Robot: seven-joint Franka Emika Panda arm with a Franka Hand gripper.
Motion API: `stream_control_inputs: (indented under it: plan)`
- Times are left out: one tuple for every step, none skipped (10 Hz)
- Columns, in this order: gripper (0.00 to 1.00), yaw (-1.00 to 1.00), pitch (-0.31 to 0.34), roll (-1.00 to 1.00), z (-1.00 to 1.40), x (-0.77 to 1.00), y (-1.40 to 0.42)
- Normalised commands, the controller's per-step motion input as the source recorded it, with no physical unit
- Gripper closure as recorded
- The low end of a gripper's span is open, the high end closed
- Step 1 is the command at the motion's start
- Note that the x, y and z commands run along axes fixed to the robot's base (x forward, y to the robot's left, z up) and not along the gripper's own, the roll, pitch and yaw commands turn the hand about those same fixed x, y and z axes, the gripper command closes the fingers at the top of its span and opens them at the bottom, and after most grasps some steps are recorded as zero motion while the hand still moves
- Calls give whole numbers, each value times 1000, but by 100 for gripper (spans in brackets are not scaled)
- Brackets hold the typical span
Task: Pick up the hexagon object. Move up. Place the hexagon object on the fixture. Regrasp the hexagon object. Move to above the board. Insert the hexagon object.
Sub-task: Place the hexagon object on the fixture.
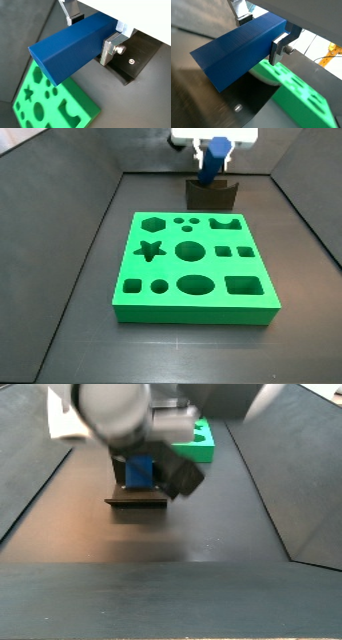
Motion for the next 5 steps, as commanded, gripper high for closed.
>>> stream_control_inputs:
  plan:
    - [100, -231, 16, -206, -994, 184, 140]
    - [100, -192, -16, -160, -686, 140, 111]
    - [100, -164, -33, -134, -477, 116, 85]
    - [100, -139, -58, -95, -355, 80, 135]
    - [100, -139, -58, -95, -355, 80, 135]
